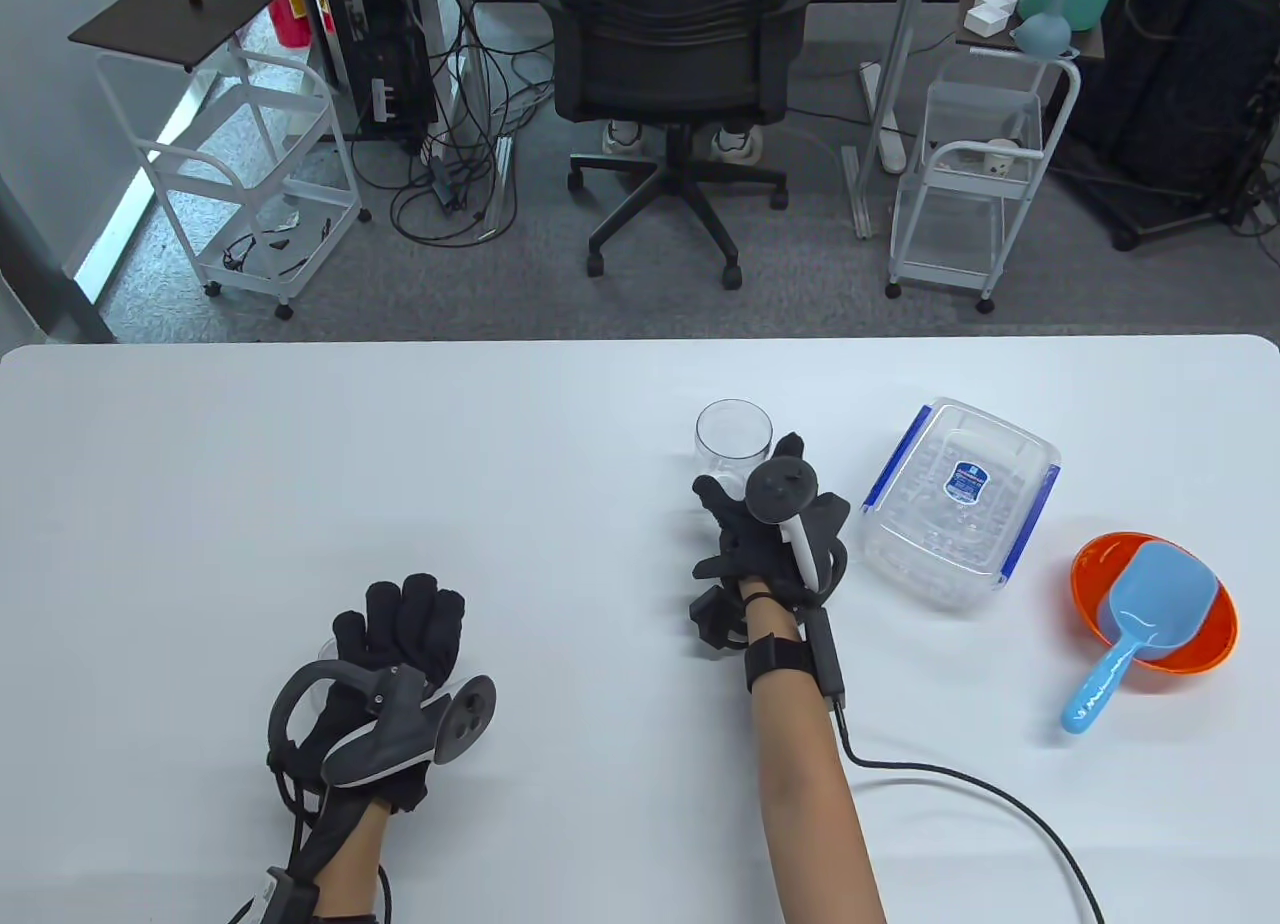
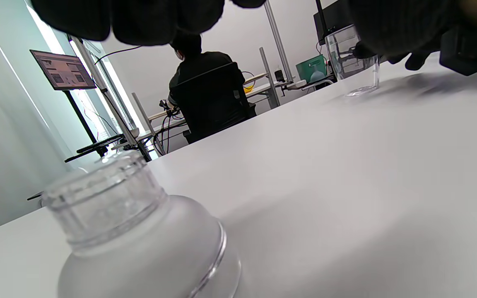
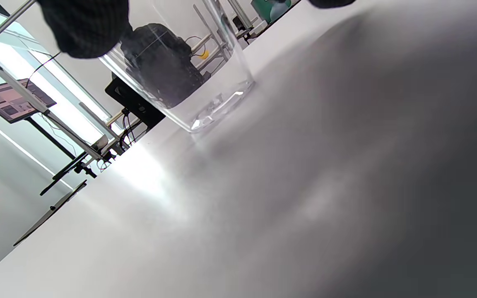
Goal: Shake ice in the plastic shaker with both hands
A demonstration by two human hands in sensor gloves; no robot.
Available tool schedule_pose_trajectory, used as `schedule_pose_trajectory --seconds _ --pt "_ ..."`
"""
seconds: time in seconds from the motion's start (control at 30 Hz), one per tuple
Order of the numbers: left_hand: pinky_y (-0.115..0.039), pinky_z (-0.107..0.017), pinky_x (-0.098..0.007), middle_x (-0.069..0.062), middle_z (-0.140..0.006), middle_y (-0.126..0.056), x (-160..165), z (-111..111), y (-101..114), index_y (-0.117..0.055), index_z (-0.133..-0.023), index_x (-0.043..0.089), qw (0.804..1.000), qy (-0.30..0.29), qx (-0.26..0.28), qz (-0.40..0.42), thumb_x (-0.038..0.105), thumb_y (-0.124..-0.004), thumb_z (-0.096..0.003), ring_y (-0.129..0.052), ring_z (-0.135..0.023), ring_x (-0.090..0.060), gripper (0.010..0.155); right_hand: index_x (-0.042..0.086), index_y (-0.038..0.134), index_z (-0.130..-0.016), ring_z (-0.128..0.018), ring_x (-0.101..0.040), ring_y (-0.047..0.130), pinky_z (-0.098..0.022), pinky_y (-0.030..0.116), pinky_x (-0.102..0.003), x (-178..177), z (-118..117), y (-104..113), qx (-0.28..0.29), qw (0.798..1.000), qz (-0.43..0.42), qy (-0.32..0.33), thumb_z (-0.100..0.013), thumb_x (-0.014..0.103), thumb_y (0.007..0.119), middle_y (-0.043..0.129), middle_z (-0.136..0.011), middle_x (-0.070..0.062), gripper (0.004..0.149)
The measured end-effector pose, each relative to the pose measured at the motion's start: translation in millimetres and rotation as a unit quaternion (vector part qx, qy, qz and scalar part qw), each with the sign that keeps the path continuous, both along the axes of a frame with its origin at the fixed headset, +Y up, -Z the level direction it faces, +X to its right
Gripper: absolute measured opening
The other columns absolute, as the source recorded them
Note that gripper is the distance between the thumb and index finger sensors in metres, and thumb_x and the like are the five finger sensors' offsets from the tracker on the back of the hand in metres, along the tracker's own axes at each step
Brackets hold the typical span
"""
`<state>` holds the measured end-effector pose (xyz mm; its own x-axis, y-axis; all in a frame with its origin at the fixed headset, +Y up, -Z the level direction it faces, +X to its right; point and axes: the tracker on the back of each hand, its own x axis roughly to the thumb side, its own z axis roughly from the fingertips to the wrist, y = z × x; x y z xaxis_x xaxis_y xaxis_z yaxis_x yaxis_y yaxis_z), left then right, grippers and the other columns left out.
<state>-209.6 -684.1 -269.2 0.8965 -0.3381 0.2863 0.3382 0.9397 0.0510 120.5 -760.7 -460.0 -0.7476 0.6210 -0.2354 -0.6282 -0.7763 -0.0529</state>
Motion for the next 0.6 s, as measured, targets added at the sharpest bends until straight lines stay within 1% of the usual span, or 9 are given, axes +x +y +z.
schedule_pose_trajectory --seconds 0.07,0.13,0.2,0.27,0.3,0.4,0.47,0.6 --pt "-0.05 -0.072 -0.071 -0.03 -0.121 -0.025 -1 0 0 -0.015 -0.111 0.004 1.0 0.0 0.0 0.003 0.06 -0.064 -0.0542 -0.044 -0.109 -0.059 0.094 0.004 -0.014 -0.102 -0.107 -0.053 0.022 -0.074 0.036 -0.069 7 5 4 0.011 1.0 0.018 0.012 -0.054 0.058 0.068 0.002 -0.115 -0.023 0.11" --pt "-0.05 -0.072 -0.071 -0.03 -0.121 -0.025 0 0 -1 -0.015 -0.111 0.004 1.0 -0.003 0.0 0.004 0.06 -0.064 -0.0541 -0.043 -0.109 -0.059 0.094 0.002 -0.015 -0.101 -0.104 -0.056 0.017 -0.072 0.031 -0.069 14 9 10 0.016 0.999 0.032 0.019 -0.053 0.061 0.066 -0.001 -0.114 -0.026 0.111" --pt "-0.05 -0.072 -0.071 -0.03 -0.121 -0.025 2 0 -2 -0.011 -0.11 0.003 1.0 -0.007 0.001 0.002 0.06 -0.064 -0.0545 -0.043 -0.109 -0.059 0.096 0.002 -0.015 -0.101 -0.102 -0.058 0.014 -0.071 0.027 -0.07 21 14 19 0.026 0.999 0.031 0.031 -0.053 0.06 0.066 -0.002 -0.113 -0.028 0.111" --pt "-0.051 -0.072 -0.071 -0.03 -0.121 -0.025 3 0 -2 -0.01 -0.109 0.003 1.0 -0.012 0.002 0.001 0.061 -0.064 -0.0545 -0.044 -0.109 -0.058 0.096 0.004 -0.011 -0.103 -0.103 -0.057 0.018 -0.071 0.029 -0.069 26 20 30 0.047 0.998 0.019 0.049 -0.053 0.059 0.066 0.001 -0.114 -0.028 0.107" --pt "-0.051 -0.072 -0.071 -0.029 -0.121 -0.025 3 0 -3 -0.01 -0.109 0.003 1.0 -0.013 0.001 0.002 0.06 -0.064 -0.0545 -0.044 -0.109 -0.058 0.096 0.005 -0.009 -0.104 -0.103 -0.057 0.018 -0.072 0.029 -0.069 28 24 36 0.066 0.996 0.008 0.063 -0.053 0.058 0.067 0.003 -0.114 -0.027 0.106" --pt "-0.05 -0.072 -0.071 -0.03 -0.121 -0.025 4 1 -2 -0.01 -0.109 0.003 1.0 -0.013 -0.005 0.003 0.06 -0.064 -0.0544 -0.044 -0.109 -0.058 0.096 0.005 -0.006 -0.105 -0.103 -0.057 0.019 -0.071 0.029 -0.069 34 33 50 0.085 0.994 0.011 0.075 -0.053 0.056 0.067 0.006 -0.115 -0.027 0.103" --pt "-0.051 -0.072 -0.071 -0.03 -0.121 -0.025 3 1 -1 -0.01 -0.109 0.003 1.0 -0.013 -0.005 0.004 0.06 -0.064 -0.0545 -0.044 -0.109 -0.058 0.096 0.004 -0.002 -0.106 -0.103 -0.057 0.02 -0.07 0.029 -0.07 40 41 60 0.091 0.992 0.035 0.076 -0.053 0.055 0.067 0.009 -0.115 -0.027 0.101" --pt "-0.051 -0.072 -0.07 -0.03 -0.12 -0.025 2 4 3 -0.007 -0.108 0.003 1.0 -0.012 0.004 0.016 0.06 -0.063 -0.0546 -0.045 -0.109 -0.057 0.097 0.006 0.001 -0.108 -0.102 -0.058 0.02 -0.07 0.028 -0.07 55 51 67 0.086 0.99 0.087 0.066 -0.053 0.055 0.068 0.013 -0.116 -0.026 0.1"
